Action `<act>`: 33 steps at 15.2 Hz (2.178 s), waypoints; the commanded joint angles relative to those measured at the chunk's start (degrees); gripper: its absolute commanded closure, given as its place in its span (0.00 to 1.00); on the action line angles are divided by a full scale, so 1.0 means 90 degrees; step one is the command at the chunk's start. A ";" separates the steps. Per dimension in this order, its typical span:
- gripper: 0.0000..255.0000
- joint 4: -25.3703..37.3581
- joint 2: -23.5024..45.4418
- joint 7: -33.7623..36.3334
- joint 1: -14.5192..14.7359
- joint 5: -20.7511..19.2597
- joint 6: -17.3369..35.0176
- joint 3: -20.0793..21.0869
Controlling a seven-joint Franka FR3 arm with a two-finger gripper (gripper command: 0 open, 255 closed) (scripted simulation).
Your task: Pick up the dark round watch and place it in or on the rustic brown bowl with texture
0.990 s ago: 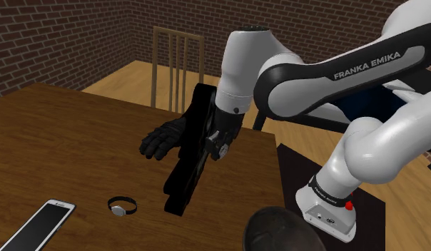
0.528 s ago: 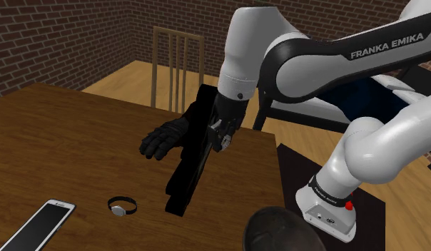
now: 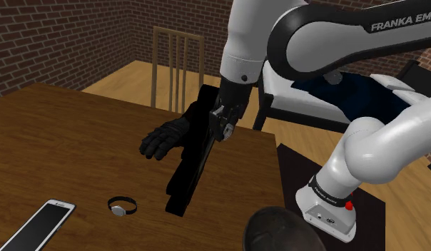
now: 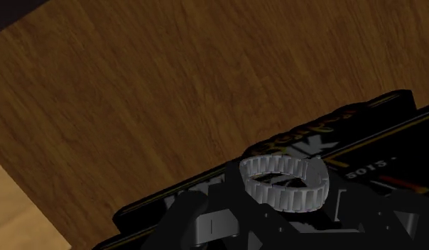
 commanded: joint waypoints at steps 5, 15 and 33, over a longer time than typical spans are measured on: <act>1.00 -0.0300 -0.0676 0.0388 0.0390 0.0361 -0.0297 0.0208; 1.00 -0.0756 -0.1867 0.1636 0.1420 0.1283 -0.0773 0.0989; 1.00 -0.1342 -0.2091 0.2578 0.2070 0.2307 -0.0094 0.2250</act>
